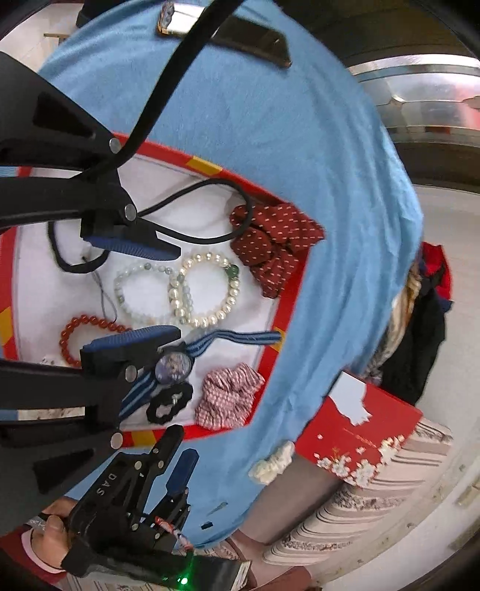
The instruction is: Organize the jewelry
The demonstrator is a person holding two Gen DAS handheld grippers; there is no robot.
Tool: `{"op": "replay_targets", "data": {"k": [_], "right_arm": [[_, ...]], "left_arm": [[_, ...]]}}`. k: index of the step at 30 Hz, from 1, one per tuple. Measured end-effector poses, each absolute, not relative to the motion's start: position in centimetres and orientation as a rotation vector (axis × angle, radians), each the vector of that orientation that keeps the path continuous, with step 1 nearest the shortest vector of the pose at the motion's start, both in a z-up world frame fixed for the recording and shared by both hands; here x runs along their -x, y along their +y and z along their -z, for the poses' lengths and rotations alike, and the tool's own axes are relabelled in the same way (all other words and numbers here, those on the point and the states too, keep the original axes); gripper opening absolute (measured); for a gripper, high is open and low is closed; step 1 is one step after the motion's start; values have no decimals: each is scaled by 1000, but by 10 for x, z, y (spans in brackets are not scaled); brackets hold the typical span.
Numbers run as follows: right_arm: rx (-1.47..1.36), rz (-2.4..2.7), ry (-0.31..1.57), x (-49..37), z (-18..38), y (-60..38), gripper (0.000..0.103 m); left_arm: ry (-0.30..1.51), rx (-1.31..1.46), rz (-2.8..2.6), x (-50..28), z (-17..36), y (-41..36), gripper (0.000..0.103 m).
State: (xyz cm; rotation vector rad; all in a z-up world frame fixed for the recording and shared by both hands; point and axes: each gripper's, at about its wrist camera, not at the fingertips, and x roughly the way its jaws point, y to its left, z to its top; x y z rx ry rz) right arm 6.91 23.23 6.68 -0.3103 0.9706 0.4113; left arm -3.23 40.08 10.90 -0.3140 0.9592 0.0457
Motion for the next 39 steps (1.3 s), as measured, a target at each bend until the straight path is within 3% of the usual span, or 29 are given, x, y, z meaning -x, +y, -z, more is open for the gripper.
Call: {"op": "replay_targets", "data": {"k": [15,17,28,39], "right_arm": [[46,-345,917,-2,-107,134,47],[18,-328,913,7,-110,120,47],[-51,-278,858,55,-123,72,51],[-63,-239,848,77,-112,55,56]], "left_arm": [[592,79,-383,139,-192,333,84],[533,53,-433,153,-202,321,94],[288,34,-529,208,-251,258,103],[426,89,-381,203,-238,222,103]]}}
